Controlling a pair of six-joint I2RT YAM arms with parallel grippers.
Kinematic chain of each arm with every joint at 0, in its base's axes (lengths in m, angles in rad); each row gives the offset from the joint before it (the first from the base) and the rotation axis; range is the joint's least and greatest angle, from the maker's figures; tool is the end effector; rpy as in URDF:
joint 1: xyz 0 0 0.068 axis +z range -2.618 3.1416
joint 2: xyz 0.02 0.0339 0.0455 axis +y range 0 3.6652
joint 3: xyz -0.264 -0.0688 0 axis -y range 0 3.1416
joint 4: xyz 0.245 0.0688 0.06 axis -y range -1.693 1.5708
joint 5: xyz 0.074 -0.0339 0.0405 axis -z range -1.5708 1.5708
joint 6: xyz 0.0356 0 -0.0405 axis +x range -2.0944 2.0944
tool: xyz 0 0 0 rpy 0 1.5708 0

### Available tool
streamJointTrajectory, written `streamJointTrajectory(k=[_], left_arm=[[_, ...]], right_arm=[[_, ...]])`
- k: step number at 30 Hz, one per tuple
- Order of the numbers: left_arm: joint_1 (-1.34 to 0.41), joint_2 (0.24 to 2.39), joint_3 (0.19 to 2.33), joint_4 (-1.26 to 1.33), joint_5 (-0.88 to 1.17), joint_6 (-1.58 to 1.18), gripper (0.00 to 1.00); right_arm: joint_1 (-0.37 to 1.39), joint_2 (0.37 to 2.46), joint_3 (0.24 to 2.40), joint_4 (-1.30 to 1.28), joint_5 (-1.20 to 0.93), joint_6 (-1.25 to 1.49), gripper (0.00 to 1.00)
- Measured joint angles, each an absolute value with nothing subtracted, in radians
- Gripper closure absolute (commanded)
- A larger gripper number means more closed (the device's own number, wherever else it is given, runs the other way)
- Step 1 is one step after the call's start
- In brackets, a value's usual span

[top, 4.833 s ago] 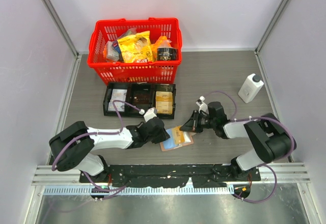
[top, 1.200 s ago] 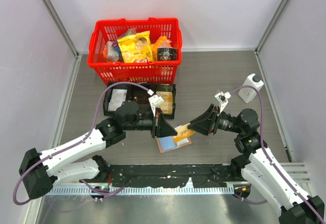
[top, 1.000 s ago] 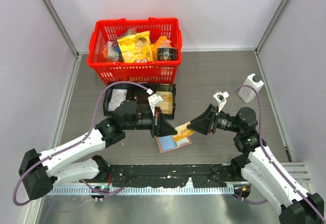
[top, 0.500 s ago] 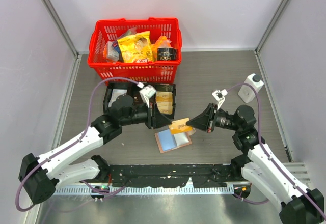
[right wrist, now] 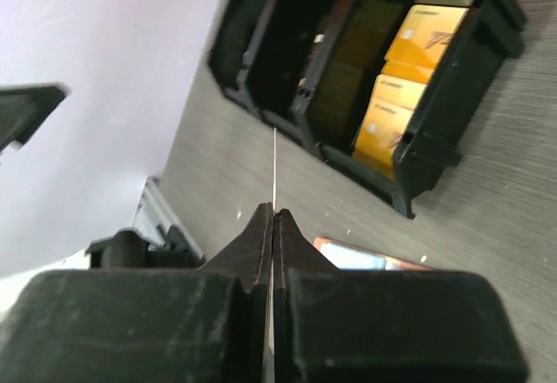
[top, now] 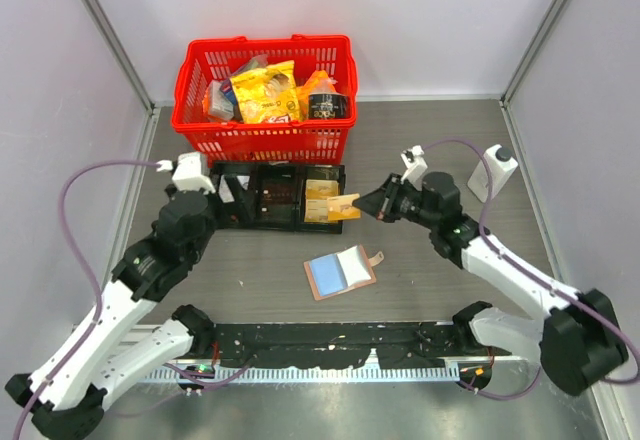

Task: Take the credit cards out of the card holder
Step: Place the credit card in the storage box.

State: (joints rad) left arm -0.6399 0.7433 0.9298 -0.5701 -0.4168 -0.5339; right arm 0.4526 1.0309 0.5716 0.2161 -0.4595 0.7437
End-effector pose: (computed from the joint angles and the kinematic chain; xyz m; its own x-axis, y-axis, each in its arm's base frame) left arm 0.1322 -0.0804 0.3567 -0.3830 -0.2950 -0.8754 0.0580 0.9381 -0.3415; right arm 0.2029 0.1162 0.2596 -0.6868 0.3408 -0.6420 -0.4267 0.5260 0.7357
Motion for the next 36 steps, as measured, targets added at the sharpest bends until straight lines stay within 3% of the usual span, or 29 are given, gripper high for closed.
streamJointTrajectory(k=[6, 16, 18, 22, 24, 29, 36], left_arm=[[-0.639, 0.620, 0.878, -0.635, -0.625, -0.509, 0.00], [-0.524, 0.616, 0.868, -0.663, -0.647, -0.514, 0.00], [-0.456, 0.625, 0.867, -0.661, -0.598, -0.517, 0.00], [-0.302, 0.643, 0.849, -0.648, -0.481, -0.526, 0.00], [-0.280, 0.646, 0.846, -0.649, -0.450, -0.533, 0.00], [-0.279, 0.640, 0.845, -0.644, -0.410, -0.538, 0.00], [-0.279, 0.588, 0.828, -0.627, -0.408, -0.514, 0.00]], right_arm=[[0.587, 1.290, 0.746, 0.171, -0.223, 0.742, 0.99], [0.724, 1.661, 0.979, 0.126, 0.027, 0.748, 0.99], [0.727, 1.697, 0.998, 0.115, 0.052, 0.754, 0.92], [0.727, 1.708, 1.007, 0.075, 0.113, 0.762, 0.65], [0.727, 1.702, 1.007, 0.056, 0.148, 0.760, 0.56], [0.727, 1.588, 0.998, -0.025, 0.226, 0.730, 0.43], [0.699, 1.242, 0.964, -0.152, 0.398, 0.605, 0.30]])
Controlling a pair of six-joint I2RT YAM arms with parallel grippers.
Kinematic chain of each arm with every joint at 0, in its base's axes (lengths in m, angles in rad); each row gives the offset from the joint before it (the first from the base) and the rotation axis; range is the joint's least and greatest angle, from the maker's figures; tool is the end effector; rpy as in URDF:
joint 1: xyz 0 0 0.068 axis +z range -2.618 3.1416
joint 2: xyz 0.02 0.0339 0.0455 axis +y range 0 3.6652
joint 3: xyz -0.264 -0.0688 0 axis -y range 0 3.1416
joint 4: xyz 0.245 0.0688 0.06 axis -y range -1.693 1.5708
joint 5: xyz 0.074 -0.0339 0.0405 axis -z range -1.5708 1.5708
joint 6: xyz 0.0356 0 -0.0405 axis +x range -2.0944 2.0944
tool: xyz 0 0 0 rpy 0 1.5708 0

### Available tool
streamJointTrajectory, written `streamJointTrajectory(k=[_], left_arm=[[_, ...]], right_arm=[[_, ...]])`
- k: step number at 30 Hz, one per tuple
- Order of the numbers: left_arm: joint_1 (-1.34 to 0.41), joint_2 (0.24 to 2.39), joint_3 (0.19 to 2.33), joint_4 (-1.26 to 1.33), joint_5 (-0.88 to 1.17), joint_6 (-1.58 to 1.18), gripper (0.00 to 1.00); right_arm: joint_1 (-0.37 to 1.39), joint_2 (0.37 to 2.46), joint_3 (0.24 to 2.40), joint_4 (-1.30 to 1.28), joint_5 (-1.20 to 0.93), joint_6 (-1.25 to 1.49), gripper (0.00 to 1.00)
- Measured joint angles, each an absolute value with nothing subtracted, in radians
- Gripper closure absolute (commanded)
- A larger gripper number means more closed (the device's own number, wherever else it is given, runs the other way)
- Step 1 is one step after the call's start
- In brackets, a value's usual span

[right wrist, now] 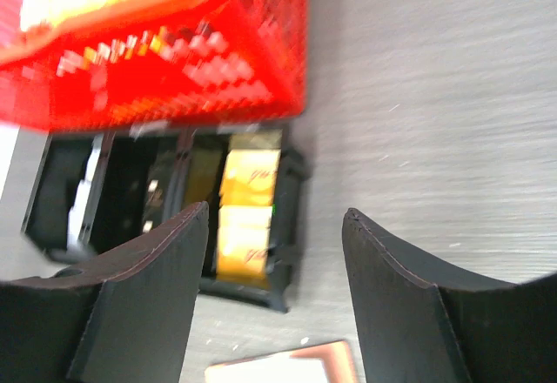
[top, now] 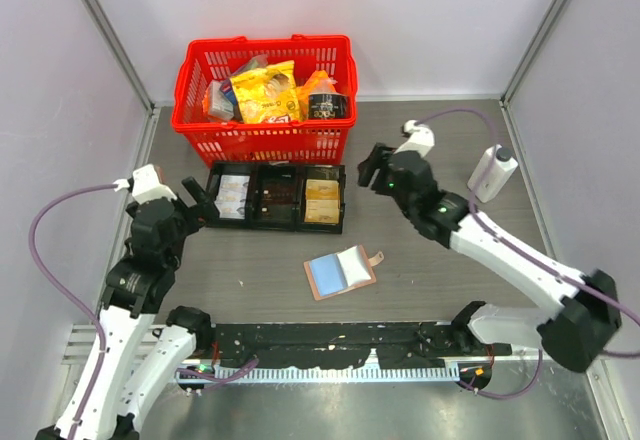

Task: Take the credit cards out of the card holder
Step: Place the credit card in the storage box, then reset both arms

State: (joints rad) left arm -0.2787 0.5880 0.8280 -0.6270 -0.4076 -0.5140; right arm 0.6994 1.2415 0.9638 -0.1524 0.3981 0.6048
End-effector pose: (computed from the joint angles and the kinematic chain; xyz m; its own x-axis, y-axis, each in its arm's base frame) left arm 0.1220 -0.0202 0.3362 -0.2666 -0.3932 -0.8799 -0.2658 0.9076 -0.3250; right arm 0.2260 0.1721 0.3093 -0.4466 0.3092 -0.8396 -0.0849 0.9195 0.3838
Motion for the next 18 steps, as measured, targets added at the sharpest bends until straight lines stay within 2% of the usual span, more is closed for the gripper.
streamJointTrajectory(k=[8, 18], left_arm=[[-0.278, 0.479, 0.827, -0.635, -0.424, -0.482, 0.00], [-0.278, 0.107, 0.760, -0.632, -0.485, -0.458, 0.00]], right_arm=[[0.564, 0.887, 0.913, -0.348, 0.645, 0.439, 0.26], [0.564, 0.326, 0.770, -0.408, 0.855, 0.261, 0.25]])
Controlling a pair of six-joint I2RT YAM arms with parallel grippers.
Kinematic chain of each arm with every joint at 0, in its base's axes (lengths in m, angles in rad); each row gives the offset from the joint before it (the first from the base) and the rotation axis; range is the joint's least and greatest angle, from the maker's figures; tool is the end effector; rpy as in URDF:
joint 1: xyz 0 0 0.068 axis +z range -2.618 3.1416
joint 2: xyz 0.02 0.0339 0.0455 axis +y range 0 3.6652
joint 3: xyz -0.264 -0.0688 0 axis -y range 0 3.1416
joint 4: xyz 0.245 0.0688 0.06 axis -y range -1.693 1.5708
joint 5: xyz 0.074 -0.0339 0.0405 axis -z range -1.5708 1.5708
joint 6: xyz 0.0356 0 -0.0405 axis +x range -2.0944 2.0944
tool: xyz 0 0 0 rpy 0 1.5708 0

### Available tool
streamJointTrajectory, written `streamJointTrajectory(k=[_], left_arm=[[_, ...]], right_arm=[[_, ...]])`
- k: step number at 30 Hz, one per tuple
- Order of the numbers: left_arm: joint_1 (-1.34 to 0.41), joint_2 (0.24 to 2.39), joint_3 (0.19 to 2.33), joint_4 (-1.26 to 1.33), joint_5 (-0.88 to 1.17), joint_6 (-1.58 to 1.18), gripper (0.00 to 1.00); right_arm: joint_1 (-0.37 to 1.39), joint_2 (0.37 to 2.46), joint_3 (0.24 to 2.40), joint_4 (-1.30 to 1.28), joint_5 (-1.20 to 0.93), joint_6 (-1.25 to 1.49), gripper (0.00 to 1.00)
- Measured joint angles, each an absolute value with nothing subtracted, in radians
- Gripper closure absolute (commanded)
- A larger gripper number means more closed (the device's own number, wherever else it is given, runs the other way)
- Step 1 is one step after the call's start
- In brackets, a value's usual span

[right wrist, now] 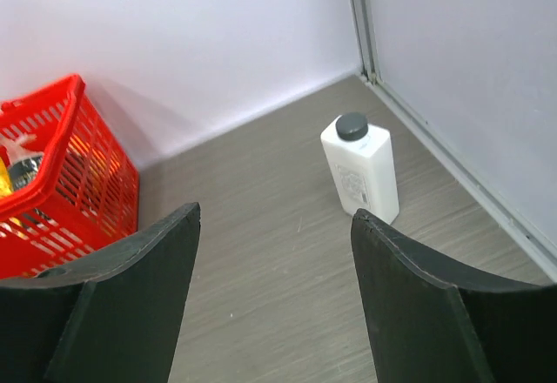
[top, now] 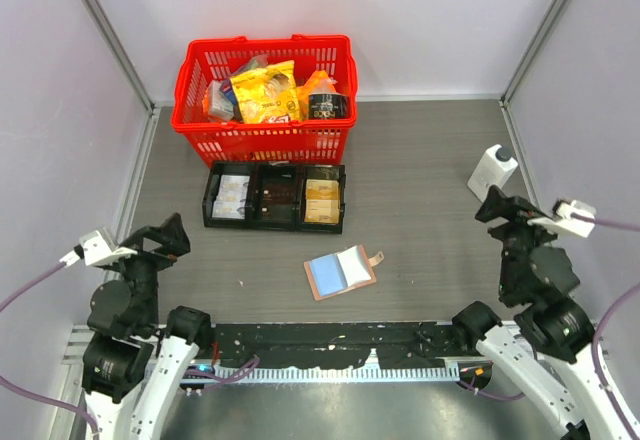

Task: Take the credit cards out of the card holder
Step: Reset both arms

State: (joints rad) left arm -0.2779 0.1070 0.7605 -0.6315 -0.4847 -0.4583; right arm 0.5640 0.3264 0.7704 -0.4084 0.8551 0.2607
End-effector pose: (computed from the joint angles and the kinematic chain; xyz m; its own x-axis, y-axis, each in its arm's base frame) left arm 0.0248 0.0102 0.3406 0.1098 -0.4384 -0.8921 -0.1747 0.8750 -0.4515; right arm 0.0674 0.0108 0.3610 0.1029 0.2652 -0.9587 0.2692 0.9204 0.2835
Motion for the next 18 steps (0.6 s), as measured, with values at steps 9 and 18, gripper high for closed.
streamJointTrajectory(k=[9, 18], left_arm=[[-0.278, 0.010, 0.679, -0.636, -0.531, -0.462, 0.00], [-0.276, 0.010, 0.677, -0.633, -0.549, -0.462, 0.00]], right_arm=[[0.563, 0.078, 0.623, -0.339, 0.858, 0.194, 0.25], [0.564, 0.070, 0.607, -0.319, 0.834, 0.174, 0.25]])
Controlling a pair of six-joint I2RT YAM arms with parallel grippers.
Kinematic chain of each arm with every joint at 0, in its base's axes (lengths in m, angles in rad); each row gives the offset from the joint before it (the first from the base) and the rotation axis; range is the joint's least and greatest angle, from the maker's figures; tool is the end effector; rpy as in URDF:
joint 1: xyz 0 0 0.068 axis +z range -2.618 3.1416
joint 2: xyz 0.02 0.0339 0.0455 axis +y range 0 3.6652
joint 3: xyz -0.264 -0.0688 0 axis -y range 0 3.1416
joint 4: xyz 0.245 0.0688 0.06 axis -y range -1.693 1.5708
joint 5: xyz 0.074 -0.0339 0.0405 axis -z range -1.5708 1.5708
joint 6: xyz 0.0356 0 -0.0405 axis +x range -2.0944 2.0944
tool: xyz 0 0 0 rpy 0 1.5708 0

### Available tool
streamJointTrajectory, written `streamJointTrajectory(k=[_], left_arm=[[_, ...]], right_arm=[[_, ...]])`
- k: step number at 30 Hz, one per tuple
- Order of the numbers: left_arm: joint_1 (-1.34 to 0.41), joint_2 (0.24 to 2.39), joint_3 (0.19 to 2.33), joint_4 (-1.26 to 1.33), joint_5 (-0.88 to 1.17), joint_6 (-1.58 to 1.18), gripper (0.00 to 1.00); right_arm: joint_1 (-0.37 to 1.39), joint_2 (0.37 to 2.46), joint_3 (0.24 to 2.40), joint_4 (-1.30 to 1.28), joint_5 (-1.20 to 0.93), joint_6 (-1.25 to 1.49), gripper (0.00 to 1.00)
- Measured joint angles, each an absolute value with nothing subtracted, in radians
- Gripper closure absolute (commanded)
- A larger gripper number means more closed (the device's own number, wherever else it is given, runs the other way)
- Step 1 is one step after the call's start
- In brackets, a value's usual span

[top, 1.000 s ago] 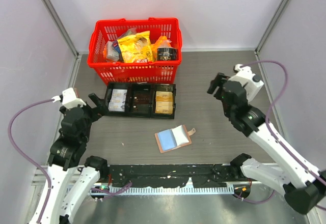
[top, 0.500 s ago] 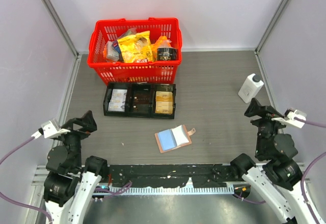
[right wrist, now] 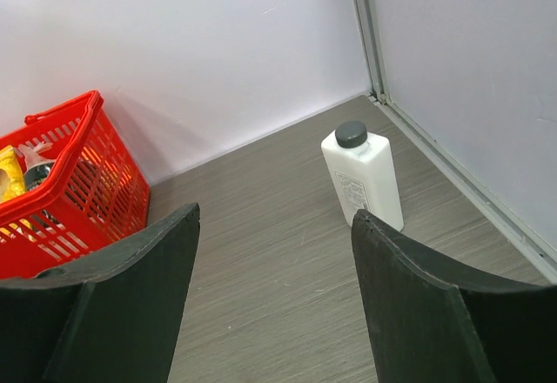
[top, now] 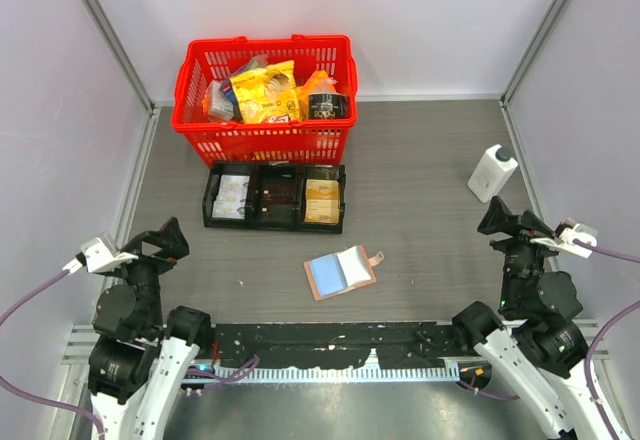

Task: Take the credit cards out of the card holder
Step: Reset both arms

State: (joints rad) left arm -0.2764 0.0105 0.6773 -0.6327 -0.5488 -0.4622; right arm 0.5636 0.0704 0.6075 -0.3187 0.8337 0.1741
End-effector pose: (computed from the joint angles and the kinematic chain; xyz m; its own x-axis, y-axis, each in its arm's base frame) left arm 0.0202 0.0136 0.3185 0.1492 -0.4378 -0.8866 -0.2259 0.8578 -0.4616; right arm 0.0412 -0.0052 0.3302 0.2240 0.2793 -0.9337 0.2164 0.9199 0.3271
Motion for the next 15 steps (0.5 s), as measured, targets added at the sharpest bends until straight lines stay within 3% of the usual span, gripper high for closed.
streamJointTrajectory(k=[15], left_arm=[[-0.276, 0.010, 0.676, -0.632, -0.557, -0.459, 0.00]], right_arm=[[0.551, 0.091, 0.607, -0.319, 0.833, 0.163, 0.26]])
